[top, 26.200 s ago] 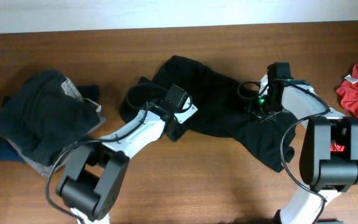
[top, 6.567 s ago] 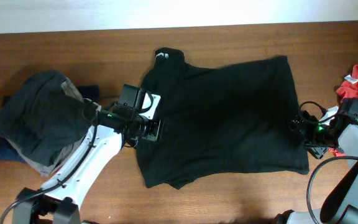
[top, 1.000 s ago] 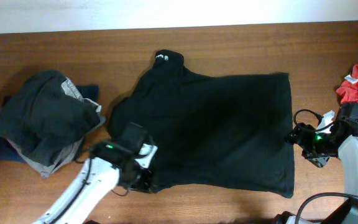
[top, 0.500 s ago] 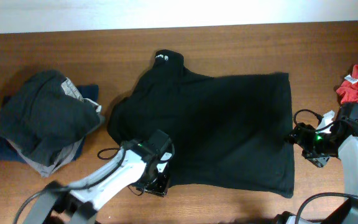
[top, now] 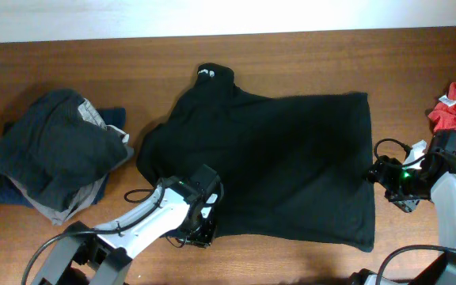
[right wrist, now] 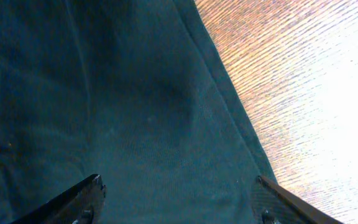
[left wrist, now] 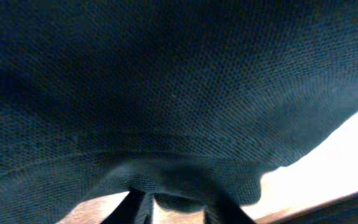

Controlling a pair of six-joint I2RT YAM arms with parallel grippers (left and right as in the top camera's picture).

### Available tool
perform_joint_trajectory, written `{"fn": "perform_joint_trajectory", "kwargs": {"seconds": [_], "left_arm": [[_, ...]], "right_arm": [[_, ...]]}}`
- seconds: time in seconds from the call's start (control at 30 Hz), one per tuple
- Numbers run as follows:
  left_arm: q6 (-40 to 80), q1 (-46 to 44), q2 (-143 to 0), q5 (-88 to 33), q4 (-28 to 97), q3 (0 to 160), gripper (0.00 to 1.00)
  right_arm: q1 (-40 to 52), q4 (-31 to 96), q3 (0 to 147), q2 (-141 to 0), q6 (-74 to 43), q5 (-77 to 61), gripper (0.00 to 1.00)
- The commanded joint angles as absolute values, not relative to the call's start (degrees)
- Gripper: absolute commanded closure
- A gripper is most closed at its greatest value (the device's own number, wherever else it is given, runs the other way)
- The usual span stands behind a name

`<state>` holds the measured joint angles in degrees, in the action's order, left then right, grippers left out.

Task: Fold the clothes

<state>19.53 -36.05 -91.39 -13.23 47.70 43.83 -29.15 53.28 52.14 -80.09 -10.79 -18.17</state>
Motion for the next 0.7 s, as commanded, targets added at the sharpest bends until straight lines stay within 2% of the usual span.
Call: {"fn": "perform_joint_trajectory", "kwargs": {"seconds": [0.0,0.03,0.17,0.43,0.67], "left_arm": [[19.9,-36.2,-92.4,-10.7,47.0,44.5,0.94],[19.9,-36.2,-92.4,-10.7,47.0,44.5,1.0],[20.0,-36.2,-92.3,-11.4,50.3,46.1,1.0],[15.4,-36.2,-88.8,-12.3,76.8,61.1,0.99],[14.9,-36.0,-87.5,-0.6,76.7,67.0,1.0]], "right_arm": [[-28.9,53.1,51.9,-80.1,-11.4,-17.5,0.21],[-28.9,53.1,51.9,-80.1,-11.4,-17.5,0.21],[-28.9,53.2,51.9,-80.1,-11.4,-17.5,0.21],[-28.9,53.3,51.9,-80.1,-11.4,-17.5,0.21],[-28.9,55.2,51.9,-80.1,-11.5,-17.5,0.21]]}}
